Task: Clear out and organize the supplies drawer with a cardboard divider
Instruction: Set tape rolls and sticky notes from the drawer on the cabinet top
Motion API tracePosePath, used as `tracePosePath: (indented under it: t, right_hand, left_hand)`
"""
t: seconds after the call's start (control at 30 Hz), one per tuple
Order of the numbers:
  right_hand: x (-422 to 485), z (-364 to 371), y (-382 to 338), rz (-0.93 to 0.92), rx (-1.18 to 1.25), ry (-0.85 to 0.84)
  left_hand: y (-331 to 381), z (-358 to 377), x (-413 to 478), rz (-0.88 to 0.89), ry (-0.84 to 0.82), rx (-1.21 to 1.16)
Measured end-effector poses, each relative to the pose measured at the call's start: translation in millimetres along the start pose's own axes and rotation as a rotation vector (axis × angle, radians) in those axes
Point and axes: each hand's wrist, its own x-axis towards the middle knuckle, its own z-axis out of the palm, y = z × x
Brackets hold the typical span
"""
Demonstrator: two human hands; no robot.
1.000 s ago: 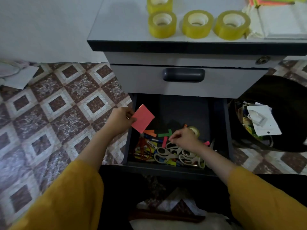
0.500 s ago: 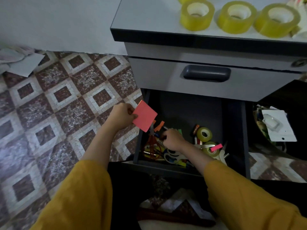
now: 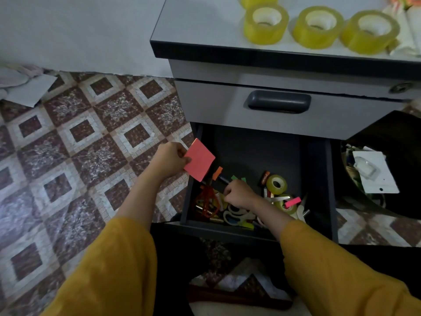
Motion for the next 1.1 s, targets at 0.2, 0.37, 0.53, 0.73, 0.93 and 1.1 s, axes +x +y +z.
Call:
tracePosePath:
  t: [0.2, 0.37, 0.53, 0.73, 0.93, 1.1]
  right_hand:
    - [-22, -25, 18, 0.012, 0.111, 0.079]
    - [-46, -58, 38, 0.072, 0.225, 0.178]
    - [-58, -64, 56, 0.139, 0.405, 0.151]
    - [-62, -59, 63, 0.186, 0.599, 0.143]
    - [-62, -61, 67, 0.25, 0.63, 0.079]
    - [-65, -64, 69, 0.246, 0.642, 0.069]
  left_hand:
    - [12, 9, 1, 0.017, -0.043, -0.033]
    - [29, 23, -1, 0.006, -0.09, -0.234]
    - [34, 34, -4, -0.068, -0.177, -0.308]
    - [34, 39, -7, -0.078, -0.207, -0.356]
    - [31, 41, -6, -0.063, -0.262, -0.424]
    - [33, 43, -6, -0.126, -0.272, -0.537]
